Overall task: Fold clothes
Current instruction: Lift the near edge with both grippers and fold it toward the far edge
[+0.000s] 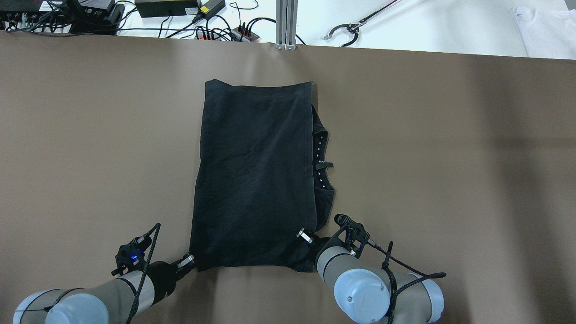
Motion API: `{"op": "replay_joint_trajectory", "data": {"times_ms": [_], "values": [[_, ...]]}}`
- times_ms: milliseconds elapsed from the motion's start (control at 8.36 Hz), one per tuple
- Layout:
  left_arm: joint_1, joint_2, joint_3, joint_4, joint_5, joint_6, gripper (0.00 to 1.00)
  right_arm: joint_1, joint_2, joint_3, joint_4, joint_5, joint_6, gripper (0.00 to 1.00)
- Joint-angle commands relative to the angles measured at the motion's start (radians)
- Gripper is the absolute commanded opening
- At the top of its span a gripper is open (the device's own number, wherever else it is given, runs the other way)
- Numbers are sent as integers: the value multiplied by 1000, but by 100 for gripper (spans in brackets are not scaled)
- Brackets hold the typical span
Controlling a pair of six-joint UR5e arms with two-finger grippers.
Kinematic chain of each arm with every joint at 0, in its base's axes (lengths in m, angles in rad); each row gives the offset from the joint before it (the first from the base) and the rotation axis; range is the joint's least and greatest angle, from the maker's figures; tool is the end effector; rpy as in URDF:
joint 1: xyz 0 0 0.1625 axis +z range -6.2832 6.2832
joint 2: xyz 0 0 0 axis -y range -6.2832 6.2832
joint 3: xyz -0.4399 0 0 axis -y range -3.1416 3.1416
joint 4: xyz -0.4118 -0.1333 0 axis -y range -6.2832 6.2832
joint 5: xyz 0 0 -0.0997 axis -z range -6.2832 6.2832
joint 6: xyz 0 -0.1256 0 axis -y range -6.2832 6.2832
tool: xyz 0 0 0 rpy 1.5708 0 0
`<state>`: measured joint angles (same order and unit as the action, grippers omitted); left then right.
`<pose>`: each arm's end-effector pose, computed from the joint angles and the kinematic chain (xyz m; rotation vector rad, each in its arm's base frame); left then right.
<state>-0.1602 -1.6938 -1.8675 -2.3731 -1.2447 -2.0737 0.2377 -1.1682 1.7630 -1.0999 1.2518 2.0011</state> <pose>0.5409 -0.2632 0.3782 0.0758 1.2763 -0.7721 -0.6067 -0.3247 0.3069 0.1903 -1.1084 0.7680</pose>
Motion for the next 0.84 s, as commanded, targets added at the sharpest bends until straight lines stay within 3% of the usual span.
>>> {"op": "replay_joint_trajectory", "data": {"times_ms": [0, 239, 479, 598, 718], "values": [[-7, 0, -27, 0, -5, 4, 0, 9, -10, 50, -8, 3, -15, 0], [-7, 0, -99, 8, -12, 13, 0, 5, -63, 174, -99, 6, -45, 0], [25, 23, -215, 29, -12, 14, 0, -101, -224, 388, -130, -2, -44, 0], [25, 14, -293, 138, -28, 23, 0, -109, -263, 470, -147, 1, -45, 0], [-29, -36, -327, 279, -98, 70, 0, -103, -237, 478, -194, 8, -48, 0]]}}
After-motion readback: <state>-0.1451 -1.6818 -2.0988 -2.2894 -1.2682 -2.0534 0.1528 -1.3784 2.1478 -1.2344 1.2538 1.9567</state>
